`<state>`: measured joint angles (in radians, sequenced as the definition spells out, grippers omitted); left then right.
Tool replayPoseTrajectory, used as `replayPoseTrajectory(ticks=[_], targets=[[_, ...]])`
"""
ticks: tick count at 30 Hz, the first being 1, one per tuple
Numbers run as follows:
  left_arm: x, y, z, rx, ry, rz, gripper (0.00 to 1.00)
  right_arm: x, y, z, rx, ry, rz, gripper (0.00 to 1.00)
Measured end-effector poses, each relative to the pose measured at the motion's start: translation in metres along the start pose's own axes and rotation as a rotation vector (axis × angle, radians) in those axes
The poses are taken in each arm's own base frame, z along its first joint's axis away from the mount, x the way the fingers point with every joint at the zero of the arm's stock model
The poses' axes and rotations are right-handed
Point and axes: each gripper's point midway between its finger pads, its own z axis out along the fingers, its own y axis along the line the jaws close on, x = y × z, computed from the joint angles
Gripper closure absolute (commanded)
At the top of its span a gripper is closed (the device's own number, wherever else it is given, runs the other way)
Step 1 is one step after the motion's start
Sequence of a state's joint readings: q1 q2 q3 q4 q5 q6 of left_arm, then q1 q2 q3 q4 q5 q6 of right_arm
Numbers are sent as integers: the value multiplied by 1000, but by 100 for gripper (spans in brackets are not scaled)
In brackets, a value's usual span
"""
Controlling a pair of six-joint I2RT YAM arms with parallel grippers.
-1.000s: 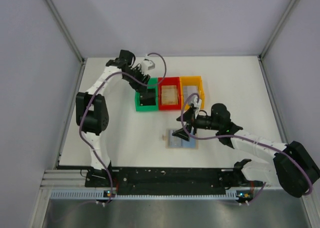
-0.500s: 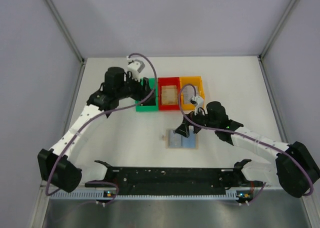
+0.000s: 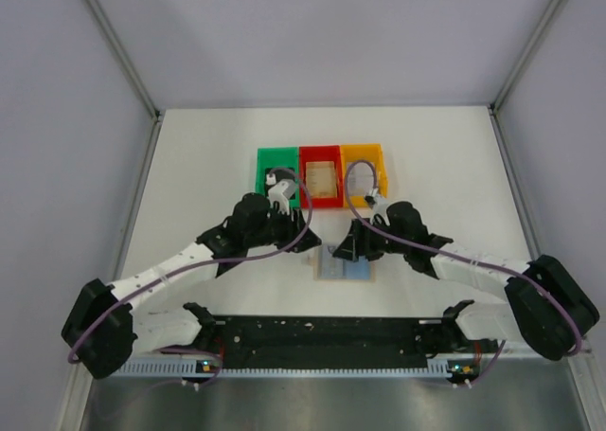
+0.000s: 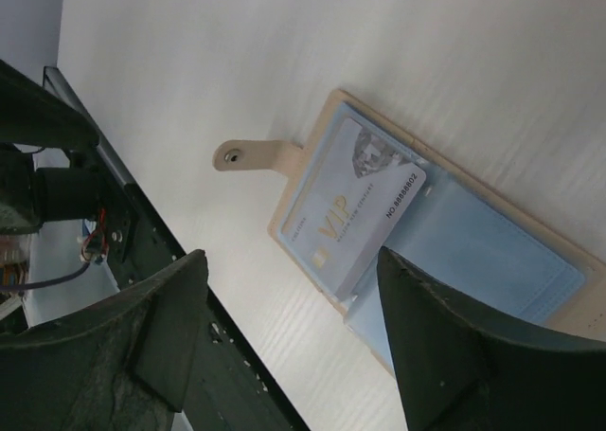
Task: Take the credit cards out of the card holder
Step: Remove the credit card from the card holder.
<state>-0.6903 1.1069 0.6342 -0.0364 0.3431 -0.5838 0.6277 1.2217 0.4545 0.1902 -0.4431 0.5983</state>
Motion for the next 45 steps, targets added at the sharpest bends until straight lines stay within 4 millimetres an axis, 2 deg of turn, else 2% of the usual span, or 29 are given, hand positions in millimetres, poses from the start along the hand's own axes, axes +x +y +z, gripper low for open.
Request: replayPoseTrajectory(ticks=[3, 7, 10, 18, 26, 36, 45], targets=[[2, -14, 14, 50, 0, -21, 65, 8, -7, 6, 9, 11, 55, 45], [17, -20, 36, 69, 43, -46, 72, 18, -17, 14, 18, 15, 121, 51], [27, -14, 47, 56, 67, -68, 80, 22, -22, 17, 24, 15, 155, 54], [55, 17, 71, -23, 142, -114, 100, 27, -39, 21, 27, 5, 237, 65], [84, 41, 84, -86, 228, -149, 100, 28, -44, 23, 13, 5, 286, 66], [84, 39, 86, -73, 228, -163, 100, 31, -43, 32, -45, 26, 328, 84], [86, 38, 86, -61, 222, -181, 100, 33, -42, 36, -67, 34, 360, 84]])
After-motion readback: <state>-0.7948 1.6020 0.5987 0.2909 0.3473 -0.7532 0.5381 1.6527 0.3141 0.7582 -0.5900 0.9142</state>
